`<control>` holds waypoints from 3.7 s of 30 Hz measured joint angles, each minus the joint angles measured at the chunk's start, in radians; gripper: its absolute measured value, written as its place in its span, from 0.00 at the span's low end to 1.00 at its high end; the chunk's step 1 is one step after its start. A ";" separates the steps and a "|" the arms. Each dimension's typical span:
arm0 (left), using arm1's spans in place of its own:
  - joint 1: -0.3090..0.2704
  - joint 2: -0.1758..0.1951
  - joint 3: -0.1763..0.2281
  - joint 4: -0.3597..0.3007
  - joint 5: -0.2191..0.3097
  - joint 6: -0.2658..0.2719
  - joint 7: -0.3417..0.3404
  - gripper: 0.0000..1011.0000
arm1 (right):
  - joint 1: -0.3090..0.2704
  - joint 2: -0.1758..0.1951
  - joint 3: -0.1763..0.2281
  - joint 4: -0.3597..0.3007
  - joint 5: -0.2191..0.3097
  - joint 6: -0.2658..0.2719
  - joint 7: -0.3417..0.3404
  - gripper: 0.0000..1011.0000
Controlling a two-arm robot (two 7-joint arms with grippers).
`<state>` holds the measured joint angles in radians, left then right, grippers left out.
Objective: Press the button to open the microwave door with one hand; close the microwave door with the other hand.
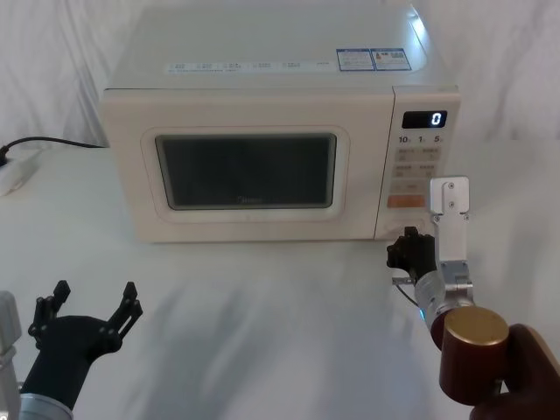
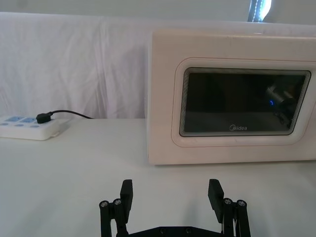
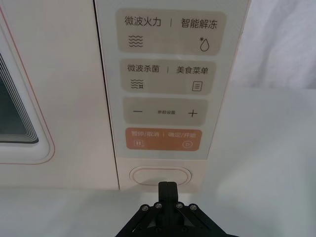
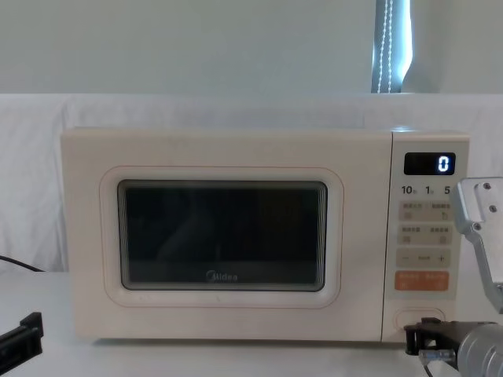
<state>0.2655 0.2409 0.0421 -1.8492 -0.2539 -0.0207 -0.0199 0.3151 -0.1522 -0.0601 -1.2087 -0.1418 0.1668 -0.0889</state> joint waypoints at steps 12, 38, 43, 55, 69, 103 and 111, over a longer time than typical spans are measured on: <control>0.000 0.000 0.000 0.000 0.000 0.000 0.000 0.99 | 0.019 -0.013 0.003 0.025 -0.014 -0.007 -0.002 0.00; 0.000 0.000 0.000 0.000 0.000 0.000 0.000 0.99 | 0.079 -0.016 0.042 0.111 -0.018 -0.034 -0.023 0.00; 0.000 0.000 0.000 0.000 0.000 0.000 0.000 0.99 | 0.084 -0.021 0.046 0.118 -0.016 -0.035 -0.023 0.00; 0.000 0.000 0.000 0.000 0.000 0.000 0.000 0.99 | 0.107 -0.031 0.047 0.152 -0.015 -0.046 -0.030 0.00; 0.000 0.000 0.000 0.000 0.000 0.000 0.000 0.99 | 0.127 -0.040 0.044 0.191 -0.014 -0.061 -0.035 0.00; 0.000 0.000 0.000 0.000 0.000 0.000 0.000 0.99 | -0.069 0.008 -0.027 -0.132 -0.036 0.107 0.091 0.00; 0.000 0.000 0.000 0.000 0.000 0.000 0.000 0.99 | -0.135 0.035 -0.055 -0.254 -0.038 0.176 0.145 0.00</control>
<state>0.2655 0.2410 0.0421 -1.8492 -0.2539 -0.0208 -0.0199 0.1805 -0.1168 -0.1155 -1.4625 -0.1802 0.3430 0.0563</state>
